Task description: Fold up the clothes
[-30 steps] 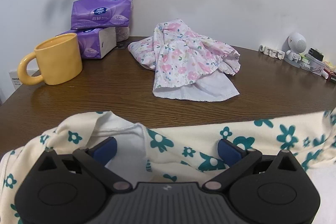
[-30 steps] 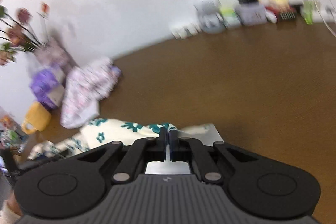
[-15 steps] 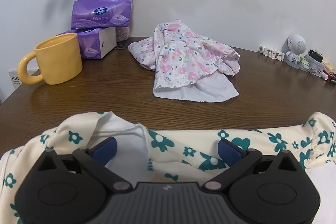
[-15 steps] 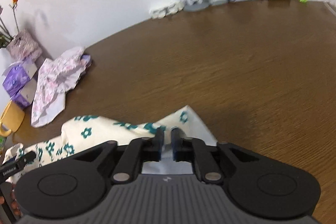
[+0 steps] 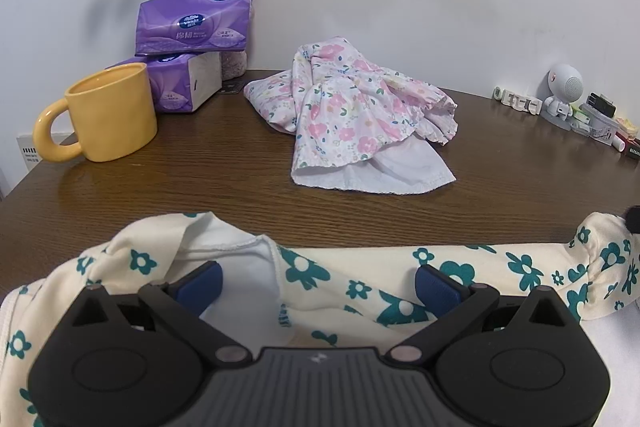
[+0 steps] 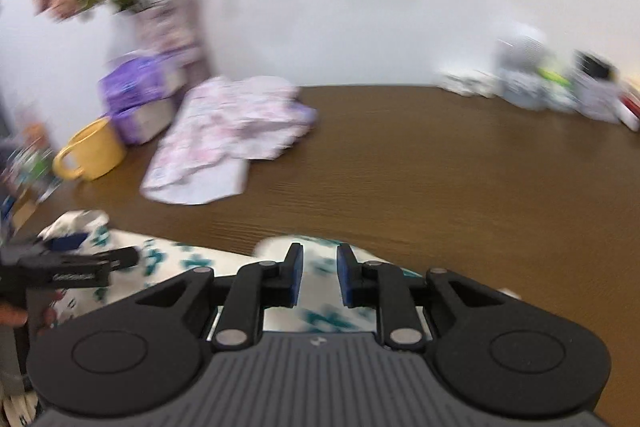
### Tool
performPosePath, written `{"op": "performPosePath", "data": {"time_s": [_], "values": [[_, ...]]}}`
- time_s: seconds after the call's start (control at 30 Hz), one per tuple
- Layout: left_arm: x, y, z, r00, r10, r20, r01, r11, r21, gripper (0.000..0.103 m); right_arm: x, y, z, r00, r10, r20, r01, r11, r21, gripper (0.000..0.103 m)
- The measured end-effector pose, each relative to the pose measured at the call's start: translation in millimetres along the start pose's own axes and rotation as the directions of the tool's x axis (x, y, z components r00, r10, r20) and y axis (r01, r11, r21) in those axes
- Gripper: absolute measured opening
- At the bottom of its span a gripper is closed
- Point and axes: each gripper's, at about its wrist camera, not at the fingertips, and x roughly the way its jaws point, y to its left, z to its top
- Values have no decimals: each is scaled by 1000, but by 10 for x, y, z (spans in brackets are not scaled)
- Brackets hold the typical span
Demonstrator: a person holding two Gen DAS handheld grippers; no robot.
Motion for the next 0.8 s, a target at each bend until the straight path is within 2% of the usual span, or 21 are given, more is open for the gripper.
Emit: {"op": "performPosePath", "data": {"time_s": [0.1, 0.17, 0.27, 0.33, 0.47, 0.57, 0.63, 0.7, 0.8], "values": [[-1, 6, 0, 1000, -3, 1, 3, 1000, -2, 103, 175, 184, -11, 997, -10, -71, 5, 997, -78, 19], [-1, 4, 1, 1000, -1, 1, 1, 1000, -1, 103, 264, 128, -61, 992, -43, -119, 35, 997, -68, 18], [1, -5, 3, 1000, 2, 0, -2, 1000, 3, 103, 248, -77, -127, 991, -63, -120, 61, 998, -15, 17], [1, -5, 1, 1000, 2, 0, -2, 1000, 3, 103, 206, -213, -161, 990, -80, -116, 83, 996, 17, 13], [3, -10, 0, 1000, 4, 0, -4, 1000, 7, 103, 162, -309, -250, 992, -77, -102, 82, 996, 39, 10], [-2, -2, 0, 1000, 0, 2, 0, 1000, 2, 103, 0, -317, -213, 994, -48, -93, 58, 992, 108, 15], [-11, 16, 7, 1000, -9, 6, 9, 1000, -12, 103, -290, -281, -196, 999, -24, -48, 31, 990, 140, 23], [-54, 41, 36, 1000, -27, 0, 27, 999, -25, 101, -610, -215, -205, 1000, -17, -5, 17, 989, 147, 40], [-242, 58, 97, 997, -79, 13, 80, 996, -34, 101, -1046, -66, -338, 999, -41, -2, 41, 993, 110, 41]]}}
